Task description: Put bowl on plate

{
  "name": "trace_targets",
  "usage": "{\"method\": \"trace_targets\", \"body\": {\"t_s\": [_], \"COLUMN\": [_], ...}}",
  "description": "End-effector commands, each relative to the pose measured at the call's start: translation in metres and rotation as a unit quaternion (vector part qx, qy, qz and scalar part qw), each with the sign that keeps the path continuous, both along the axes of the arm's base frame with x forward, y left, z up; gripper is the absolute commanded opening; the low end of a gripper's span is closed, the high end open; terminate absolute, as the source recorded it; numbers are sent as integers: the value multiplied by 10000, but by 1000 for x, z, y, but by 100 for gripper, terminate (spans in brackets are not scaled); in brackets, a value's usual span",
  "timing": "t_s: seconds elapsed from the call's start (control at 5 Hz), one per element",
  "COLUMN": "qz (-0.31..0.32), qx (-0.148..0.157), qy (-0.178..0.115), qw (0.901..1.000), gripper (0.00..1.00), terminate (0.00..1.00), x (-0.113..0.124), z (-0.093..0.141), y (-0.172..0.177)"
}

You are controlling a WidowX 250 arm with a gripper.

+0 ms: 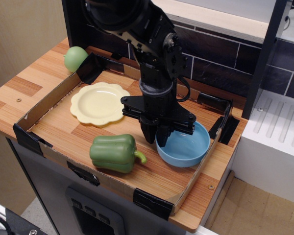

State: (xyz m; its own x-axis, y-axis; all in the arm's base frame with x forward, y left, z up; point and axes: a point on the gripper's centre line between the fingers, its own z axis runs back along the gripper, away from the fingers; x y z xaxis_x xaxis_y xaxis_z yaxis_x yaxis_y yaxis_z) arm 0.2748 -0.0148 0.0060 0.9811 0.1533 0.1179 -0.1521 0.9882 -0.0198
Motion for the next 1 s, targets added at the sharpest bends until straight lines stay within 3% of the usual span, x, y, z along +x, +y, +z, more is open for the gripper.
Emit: {"method": "trace_targets", "body": {"t_s": [0.0,0.4,0.8], "qz": [759,2407,2887], "qx": [-57,383,409], "qy": [-399,-826,-804], "qw": [9963,9663,9532], "gripper": [0,0,0], "terminate": [0,0,0], "x": [4,0,-6], "z": [39,43,35], "y": [43,122,163]}}
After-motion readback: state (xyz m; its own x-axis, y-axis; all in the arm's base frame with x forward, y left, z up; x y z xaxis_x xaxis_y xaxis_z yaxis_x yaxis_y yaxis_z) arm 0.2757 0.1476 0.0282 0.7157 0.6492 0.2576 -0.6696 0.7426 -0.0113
